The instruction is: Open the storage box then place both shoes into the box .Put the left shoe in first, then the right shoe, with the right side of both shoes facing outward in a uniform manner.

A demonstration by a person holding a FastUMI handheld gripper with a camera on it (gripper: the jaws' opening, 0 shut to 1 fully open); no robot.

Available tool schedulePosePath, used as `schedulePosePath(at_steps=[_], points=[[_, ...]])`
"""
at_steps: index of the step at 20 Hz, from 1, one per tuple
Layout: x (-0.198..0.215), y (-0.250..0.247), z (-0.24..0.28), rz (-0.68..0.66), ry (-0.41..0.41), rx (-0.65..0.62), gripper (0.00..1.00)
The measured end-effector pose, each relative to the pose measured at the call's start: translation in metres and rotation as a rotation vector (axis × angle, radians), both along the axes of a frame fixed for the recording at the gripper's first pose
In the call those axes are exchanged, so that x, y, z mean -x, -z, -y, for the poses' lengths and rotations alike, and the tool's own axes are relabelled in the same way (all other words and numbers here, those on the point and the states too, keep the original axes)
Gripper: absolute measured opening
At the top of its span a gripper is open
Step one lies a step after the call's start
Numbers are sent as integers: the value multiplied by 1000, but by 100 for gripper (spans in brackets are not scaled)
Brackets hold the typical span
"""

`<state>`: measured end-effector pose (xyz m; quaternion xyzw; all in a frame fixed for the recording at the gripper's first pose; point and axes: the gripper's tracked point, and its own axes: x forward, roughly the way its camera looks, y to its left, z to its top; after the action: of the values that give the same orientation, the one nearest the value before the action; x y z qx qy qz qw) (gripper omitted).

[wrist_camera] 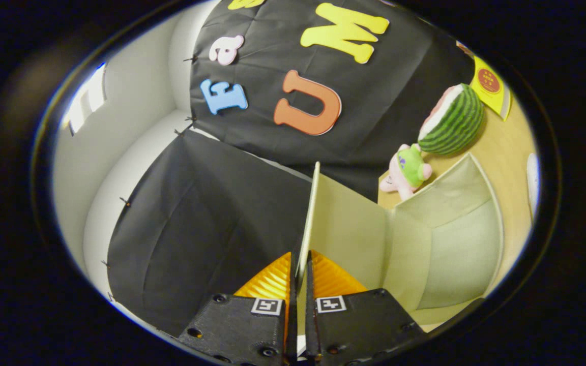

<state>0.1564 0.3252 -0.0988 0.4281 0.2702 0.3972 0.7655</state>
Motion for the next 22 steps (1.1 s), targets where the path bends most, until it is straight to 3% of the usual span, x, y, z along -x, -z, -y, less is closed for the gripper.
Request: schedulePosePath(at_steps=[3, 4, 6, 8, 14, 22], points=[[15, -9, -30, 61, -76, -15, 23], [21, -9, -36, 95, -91, 4, 32], [25, -5, -41, 174, -92, 85, 67], [21, 14, -25, 210, -28, 222, 100], [18, 40, 51, 245, 61, 448, 100], [-31, 123, 250, 287, 302, 1025, 100]])
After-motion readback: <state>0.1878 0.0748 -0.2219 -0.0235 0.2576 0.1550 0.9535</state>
